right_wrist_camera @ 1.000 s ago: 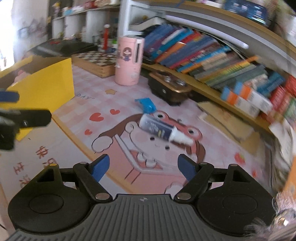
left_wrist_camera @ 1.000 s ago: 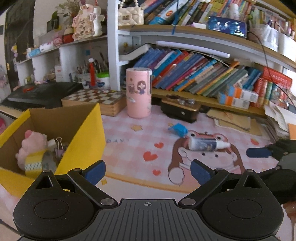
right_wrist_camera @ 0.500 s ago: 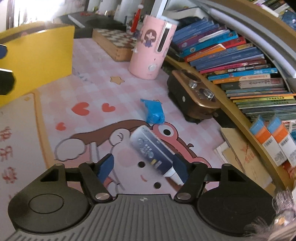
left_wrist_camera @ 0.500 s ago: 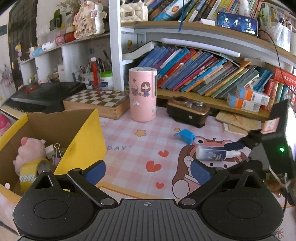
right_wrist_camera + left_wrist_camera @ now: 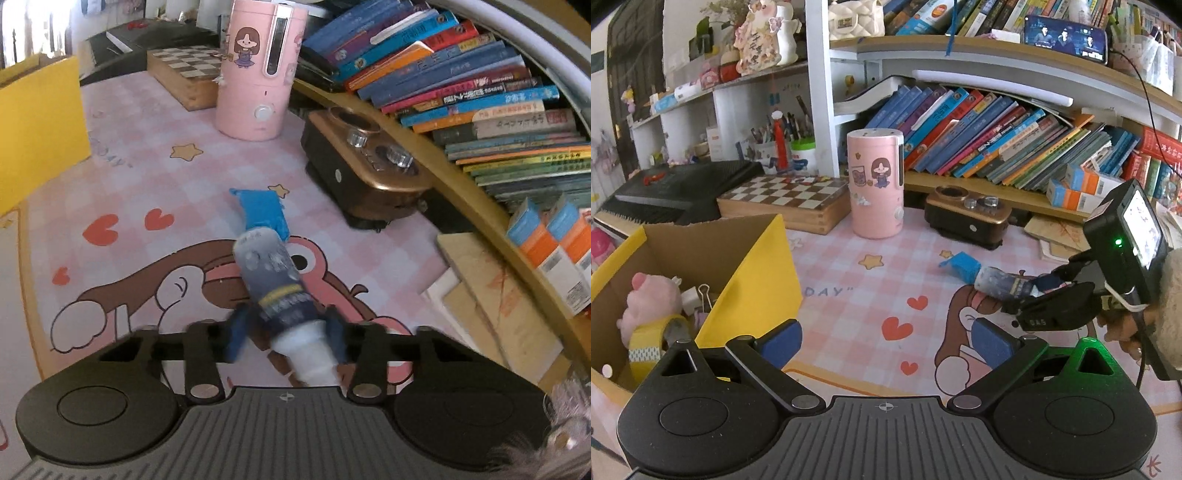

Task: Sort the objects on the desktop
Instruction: 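Close the right gripper around the white spray bottle and lift it, then grasp the blue wrapped item with the left gripper while the right gripper holds the spray bottle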

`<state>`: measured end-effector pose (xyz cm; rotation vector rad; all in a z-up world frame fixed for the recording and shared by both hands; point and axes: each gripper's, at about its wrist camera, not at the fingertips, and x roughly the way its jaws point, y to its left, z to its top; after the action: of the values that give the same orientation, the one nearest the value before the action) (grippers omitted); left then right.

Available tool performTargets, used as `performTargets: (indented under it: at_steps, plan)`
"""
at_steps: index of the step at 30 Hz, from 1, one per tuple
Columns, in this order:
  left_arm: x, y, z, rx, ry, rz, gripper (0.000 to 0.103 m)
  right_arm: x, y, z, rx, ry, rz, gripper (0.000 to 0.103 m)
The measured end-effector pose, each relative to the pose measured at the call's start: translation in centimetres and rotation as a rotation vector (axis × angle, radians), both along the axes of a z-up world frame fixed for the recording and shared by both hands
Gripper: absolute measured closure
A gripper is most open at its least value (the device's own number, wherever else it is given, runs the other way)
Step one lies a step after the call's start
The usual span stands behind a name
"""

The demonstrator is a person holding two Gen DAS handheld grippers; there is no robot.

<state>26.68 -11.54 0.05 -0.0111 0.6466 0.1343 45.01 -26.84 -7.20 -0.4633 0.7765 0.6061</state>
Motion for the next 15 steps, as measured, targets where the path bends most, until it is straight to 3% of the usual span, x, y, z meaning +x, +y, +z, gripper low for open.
performTargets:
  at_steps: [5,15]
  plan:
    - [0.2,-0.3,-0.2,-0.007,-0.007,-0.008,0.003,-1.2,-1.2,0.3,0.043,0.064,-0.076,0.072]
    - [4.2,-3.0,-2.6,-0.044,-0.009,-0.076,0.003,-6.4,-6.7,2.5,0.156,0.101,-0.379,0.072]
